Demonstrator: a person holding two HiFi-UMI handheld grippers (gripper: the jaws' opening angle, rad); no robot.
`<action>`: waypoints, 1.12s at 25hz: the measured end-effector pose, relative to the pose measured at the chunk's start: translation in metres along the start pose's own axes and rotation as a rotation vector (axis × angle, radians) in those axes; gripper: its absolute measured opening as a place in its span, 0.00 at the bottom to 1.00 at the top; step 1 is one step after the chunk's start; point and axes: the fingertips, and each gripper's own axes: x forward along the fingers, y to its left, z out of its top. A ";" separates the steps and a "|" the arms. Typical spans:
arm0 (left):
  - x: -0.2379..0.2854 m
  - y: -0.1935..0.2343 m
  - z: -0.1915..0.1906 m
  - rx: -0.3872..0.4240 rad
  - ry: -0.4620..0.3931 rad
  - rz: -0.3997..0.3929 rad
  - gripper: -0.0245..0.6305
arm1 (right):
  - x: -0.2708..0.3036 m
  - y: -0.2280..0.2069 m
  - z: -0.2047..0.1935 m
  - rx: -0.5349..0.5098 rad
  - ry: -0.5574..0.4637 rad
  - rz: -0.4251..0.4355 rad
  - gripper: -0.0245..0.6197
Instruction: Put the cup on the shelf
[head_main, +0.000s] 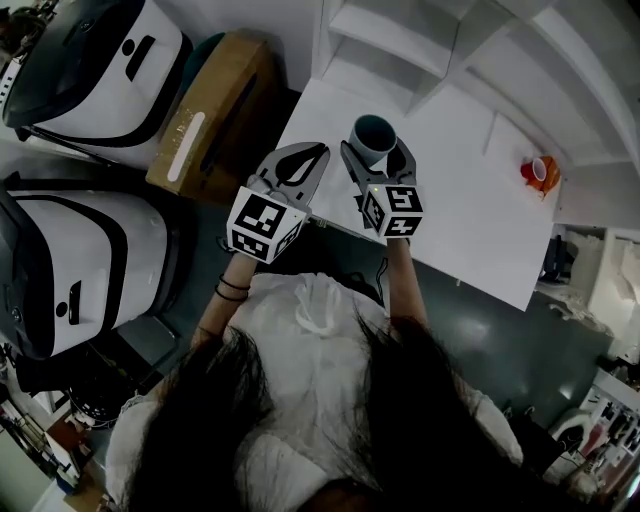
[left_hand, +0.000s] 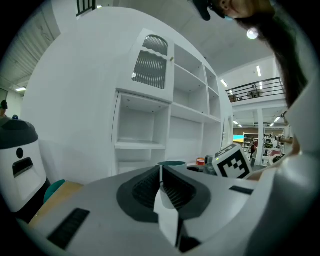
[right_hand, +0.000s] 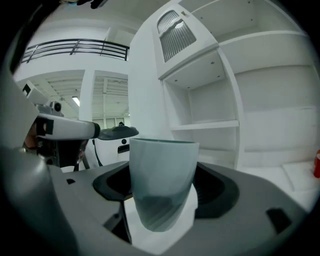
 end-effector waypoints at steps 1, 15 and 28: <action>0.003 0.004 -0.002 -0.004 0.000 -0.005 0.07 | 0.008 -0.004 -0.003 -0.007 0.011 -0.012 0.60; 0.033 0.051 -0.014 -0.011 0.037 -0.054 0.07 | 0.122 -0.076 -0.022 0.048 0.013 -0.133 0.60; 0.041 0.081 -0.016 -0.023 0.050 -0.033 0.07 | 0.212 -0.125 -0.026 -0.002 0.071 -0.176 0.60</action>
